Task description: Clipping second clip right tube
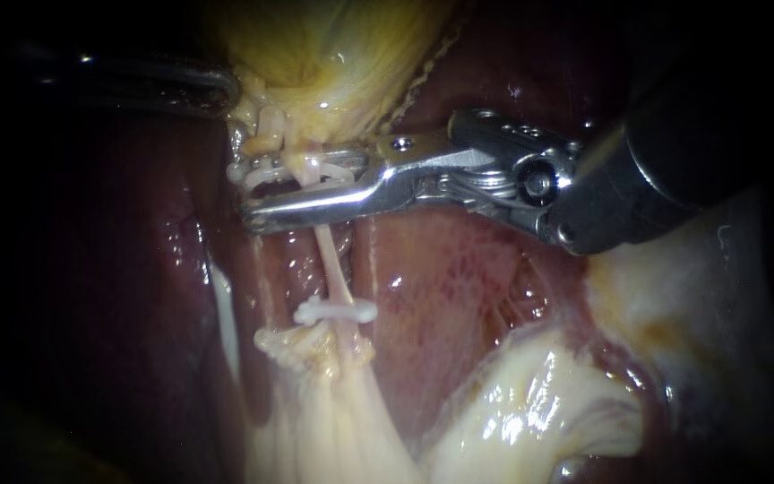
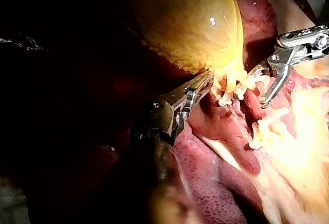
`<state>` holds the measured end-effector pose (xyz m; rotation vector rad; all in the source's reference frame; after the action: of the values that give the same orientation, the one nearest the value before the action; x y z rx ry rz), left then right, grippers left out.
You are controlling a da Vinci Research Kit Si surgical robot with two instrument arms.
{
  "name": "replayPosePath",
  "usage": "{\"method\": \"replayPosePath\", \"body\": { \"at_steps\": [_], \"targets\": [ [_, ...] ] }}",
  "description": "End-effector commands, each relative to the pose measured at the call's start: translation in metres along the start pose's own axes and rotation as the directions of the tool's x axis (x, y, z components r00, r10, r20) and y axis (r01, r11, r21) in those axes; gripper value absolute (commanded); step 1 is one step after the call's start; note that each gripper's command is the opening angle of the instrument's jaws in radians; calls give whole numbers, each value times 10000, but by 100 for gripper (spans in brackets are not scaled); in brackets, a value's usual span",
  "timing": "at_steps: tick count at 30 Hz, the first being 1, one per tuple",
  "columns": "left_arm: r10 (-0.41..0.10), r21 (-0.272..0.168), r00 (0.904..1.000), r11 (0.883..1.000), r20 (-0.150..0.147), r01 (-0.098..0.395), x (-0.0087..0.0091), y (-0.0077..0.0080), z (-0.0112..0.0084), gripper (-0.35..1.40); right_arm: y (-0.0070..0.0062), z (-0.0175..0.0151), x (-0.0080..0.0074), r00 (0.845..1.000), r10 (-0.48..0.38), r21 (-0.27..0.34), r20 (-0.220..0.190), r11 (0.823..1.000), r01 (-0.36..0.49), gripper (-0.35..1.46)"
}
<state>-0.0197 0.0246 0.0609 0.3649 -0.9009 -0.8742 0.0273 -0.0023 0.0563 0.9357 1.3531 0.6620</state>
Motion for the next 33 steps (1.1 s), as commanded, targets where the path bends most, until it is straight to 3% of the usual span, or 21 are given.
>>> {"method": "replayPosePath", "body": {
  "at_steps": [1,8,15,21,29,33],
  "targets": [
    [9,17,10000,10000,-2,-9,0,0,0,-35,0,0,0,10000,-1,0,1,10000,1,50],
    [10,13,10000,10000,-1,-10,1,0,1,-35,-1,-1,0,10000,-2,39,23,10000,2,50],
    [-35,1,10000,10000,-24,35,3,1,2,-35,-7,1,-12,9998,-76,240,169,9997,72,50],
    [-36,0,10000,10000,-24,36,2,1,2,-35,-17,1,-33,9992,-264,373,295,9990,253,50],
    [-35,1,10000,10000,-25,35,3,1,1,-35,-27,7,-71,9985,31,533,555,9986,-61,50],
    [-35,2,10000,10000,-25,35,3,1,1,-35,-31,6,-81,9975,261,576,651,9979,-298,50]
  ]
}}
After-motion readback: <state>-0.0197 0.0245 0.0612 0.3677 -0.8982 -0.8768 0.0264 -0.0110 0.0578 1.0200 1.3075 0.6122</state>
